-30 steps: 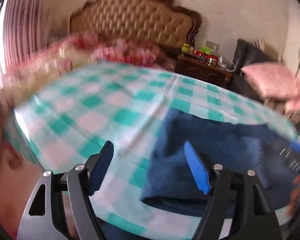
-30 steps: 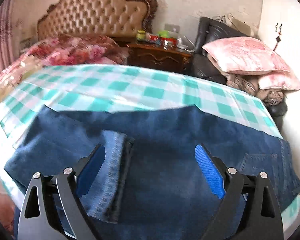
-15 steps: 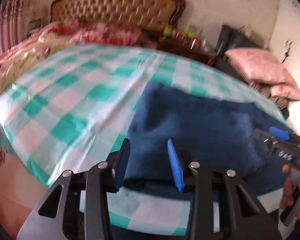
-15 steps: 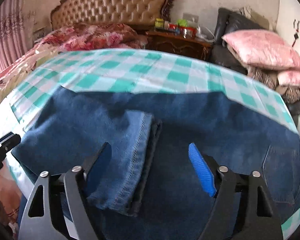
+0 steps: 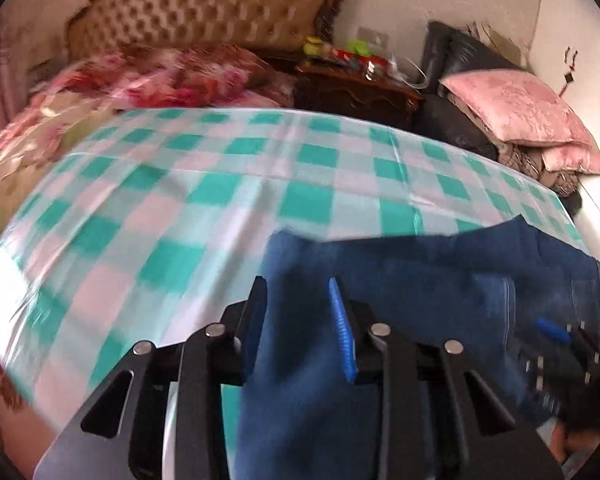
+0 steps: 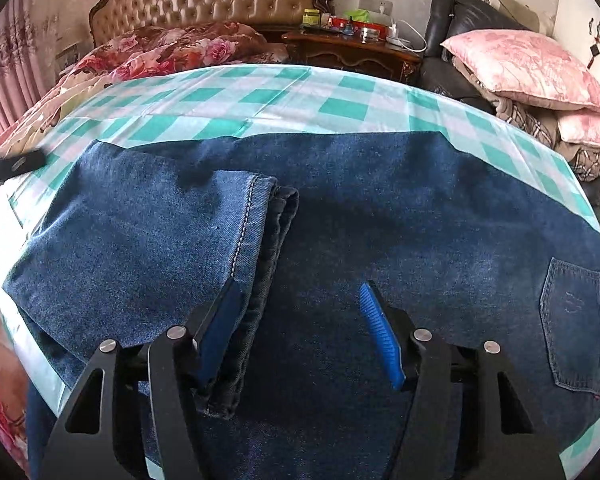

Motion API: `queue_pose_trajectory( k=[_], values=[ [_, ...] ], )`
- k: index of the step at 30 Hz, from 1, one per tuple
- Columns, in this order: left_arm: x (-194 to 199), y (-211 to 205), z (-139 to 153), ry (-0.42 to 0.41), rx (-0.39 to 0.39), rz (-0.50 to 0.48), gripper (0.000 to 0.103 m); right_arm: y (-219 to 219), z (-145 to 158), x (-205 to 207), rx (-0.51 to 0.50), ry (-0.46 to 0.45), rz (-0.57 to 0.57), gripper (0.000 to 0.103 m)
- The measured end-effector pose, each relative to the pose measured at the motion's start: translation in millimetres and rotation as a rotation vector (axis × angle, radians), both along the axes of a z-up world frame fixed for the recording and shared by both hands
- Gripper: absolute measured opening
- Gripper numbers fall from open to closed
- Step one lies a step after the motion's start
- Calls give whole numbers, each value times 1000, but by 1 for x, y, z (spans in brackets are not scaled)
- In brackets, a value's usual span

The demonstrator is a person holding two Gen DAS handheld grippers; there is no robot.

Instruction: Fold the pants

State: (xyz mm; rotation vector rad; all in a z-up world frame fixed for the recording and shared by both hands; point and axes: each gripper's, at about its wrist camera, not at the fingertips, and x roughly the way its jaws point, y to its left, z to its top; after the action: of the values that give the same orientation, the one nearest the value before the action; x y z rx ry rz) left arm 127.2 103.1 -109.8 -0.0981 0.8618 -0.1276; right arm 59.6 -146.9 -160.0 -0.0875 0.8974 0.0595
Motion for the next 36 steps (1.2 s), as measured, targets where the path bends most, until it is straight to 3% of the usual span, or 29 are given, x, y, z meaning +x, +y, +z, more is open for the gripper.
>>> queue_pose_trajectory(
  k=[3, 5, 9, 13, 19, 24, 29, 34, 36],
  values=[
    [52, 1, -28, 173, -9, 26, 25, 2, 0, 0, -19, -3, 6, 60],
    [66, 4, -38, 206, -17, 46, 25, 4, 0, -1, -32, -6, 8, 60],
    [58, 4, -33, 161, -8, 59, 25, 4, -1, 0, -25, -4, 7, 60],
    [-1, 1, -8, 28, -45, 40, 25, 1, -1, 1, -13, 0, 3, 60],
    [-73, -3, -51, 42, 36, 6, 27, 1, -1, 2, -20, -7, 5, 60],
    [-103, 24, -34, -49, -58, 85, 30, 0, -1, 3, -33, -7, -2, 65],
    [-117, 30, -47, -8, -23, 66, 30, -12, 12, 1, 33, -19, -35, 65],
    [-122, 34, -51, -8, -47, 92, 36, -17, 42, -16, 73, -88, -41, 65],
    [-121, 33, -50, -9, -45, 87, 36, -15, 41, -20, 75, -71, -25, 62]
  ],
)
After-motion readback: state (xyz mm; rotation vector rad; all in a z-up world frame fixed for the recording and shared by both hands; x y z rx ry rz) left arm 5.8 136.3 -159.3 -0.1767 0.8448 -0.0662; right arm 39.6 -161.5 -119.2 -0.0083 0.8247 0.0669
